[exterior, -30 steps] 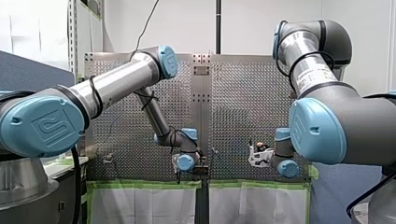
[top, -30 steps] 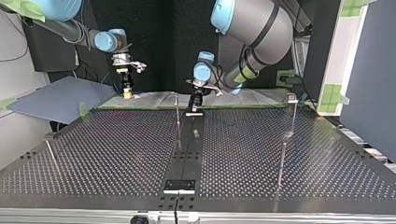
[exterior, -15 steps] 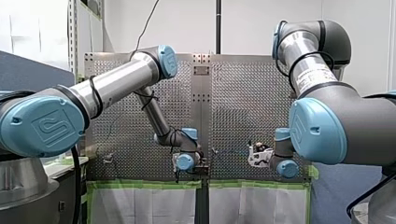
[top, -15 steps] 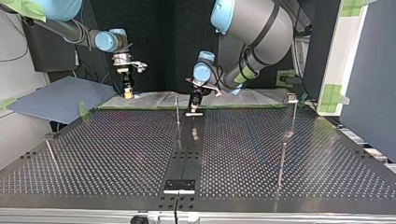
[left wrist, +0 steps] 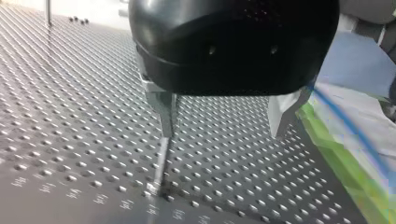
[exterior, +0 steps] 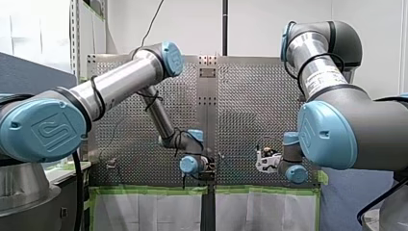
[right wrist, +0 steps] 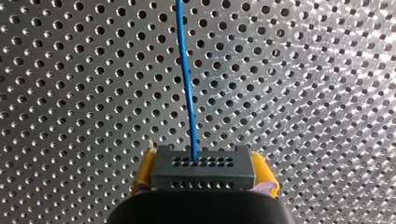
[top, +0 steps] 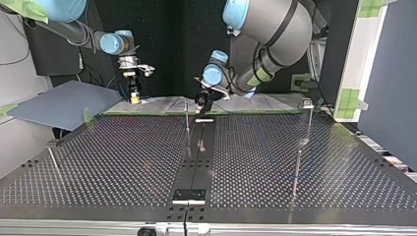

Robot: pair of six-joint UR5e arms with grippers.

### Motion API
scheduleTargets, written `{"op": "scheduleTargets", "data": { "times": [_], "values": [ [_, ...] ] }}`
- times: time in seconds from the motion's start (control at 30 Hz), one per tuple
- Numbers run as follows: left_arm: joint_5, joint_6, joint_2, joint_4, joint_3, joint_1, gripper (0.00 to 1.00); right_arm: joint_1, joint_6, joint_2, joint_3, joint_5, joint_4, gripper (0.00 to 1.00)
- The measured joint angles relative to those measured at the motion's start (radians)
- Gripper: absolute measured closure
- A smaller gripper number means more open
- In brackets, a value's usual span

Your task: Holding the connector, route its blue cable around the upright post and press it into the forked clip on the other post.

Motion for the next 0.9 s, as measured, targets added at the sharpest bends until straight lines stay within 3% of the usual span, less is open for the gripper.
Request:
{"op": "scheduleTargets", "data": {
  "times": [0.3,0.9],
  "values": [
    [0.041,0.000,0.041,0.010,-0.057,0.001,0.03,0.002,0.000,0.000,0.000,-0.001,0.009,1.00],
    [0.099,0.004,0.047,0.001,-0.077,0.001,0.03,0.002,0.000,0.001,0.000,-0.002,0.008,1.00]
  ]
}}
